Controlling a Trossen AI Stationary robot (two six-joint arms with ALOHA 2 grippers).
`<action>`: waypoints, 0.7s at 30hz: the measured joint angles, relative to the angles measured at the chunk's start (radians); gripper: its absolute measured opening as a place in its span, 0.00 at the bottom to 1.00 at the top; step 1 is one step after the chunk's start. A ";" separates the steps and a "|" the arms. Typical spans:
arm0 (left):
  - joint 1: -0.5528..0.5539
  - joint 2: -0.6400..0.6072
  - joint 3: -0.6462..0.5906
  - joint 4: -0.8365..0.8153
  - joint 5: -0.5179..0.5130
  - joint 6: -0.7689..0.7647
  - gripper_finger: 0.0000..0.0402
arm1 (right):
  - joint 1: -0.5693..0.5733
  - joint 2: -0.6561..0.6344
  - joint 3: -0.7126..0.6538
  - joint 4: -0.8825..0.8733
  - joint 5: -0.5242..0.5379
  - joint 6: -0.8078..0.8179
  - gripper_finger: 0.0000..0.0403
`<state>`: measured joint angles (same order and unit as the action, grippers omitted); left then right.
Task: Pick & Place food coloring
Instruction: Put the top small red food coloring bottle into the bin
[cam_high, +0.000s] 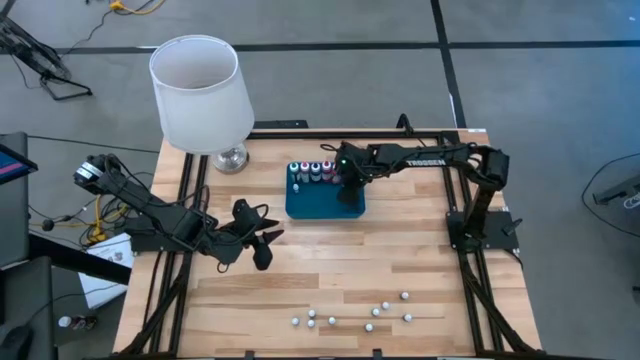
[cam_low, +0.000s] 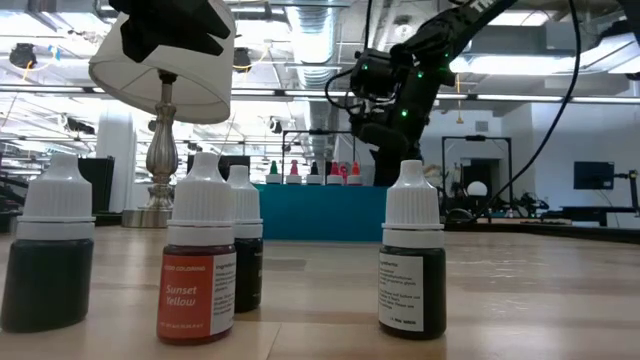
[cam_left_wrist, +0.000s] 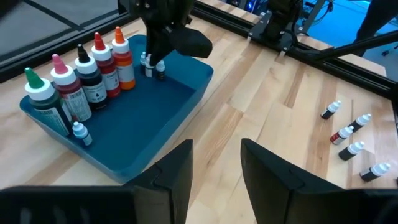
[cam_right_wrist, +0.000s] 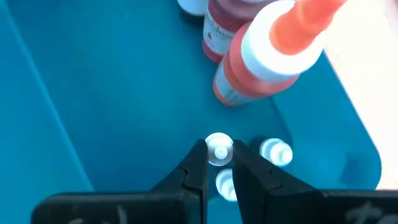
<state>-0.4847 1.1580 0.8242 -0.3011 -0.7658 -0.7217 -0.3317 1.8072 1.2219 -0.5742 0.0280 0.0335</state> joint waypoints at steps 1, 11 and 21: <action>0.000 0.000 0.000 0.001 -0.001 0.000 0.31 | -0.001 0.000 0.000 -0.004 0.000 0.001 0.11; 0.000 0.000 0.000 -0.004 -0.026 0.006 0.31 | -0.033 0.000 0.000 0.010 0.003 0.019 0.11; 0.002 0.000 0.000 -0.004 -0.048 0.022 0.31 | -0.029 0.000 0.000 0.014 0.000 0.046 0.12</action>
<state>-0.4831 1.1580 0.8242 -0.3050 -0.8136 -0.6997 -0.3603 1.8069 1.2221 -0.5598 0.0280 0.0795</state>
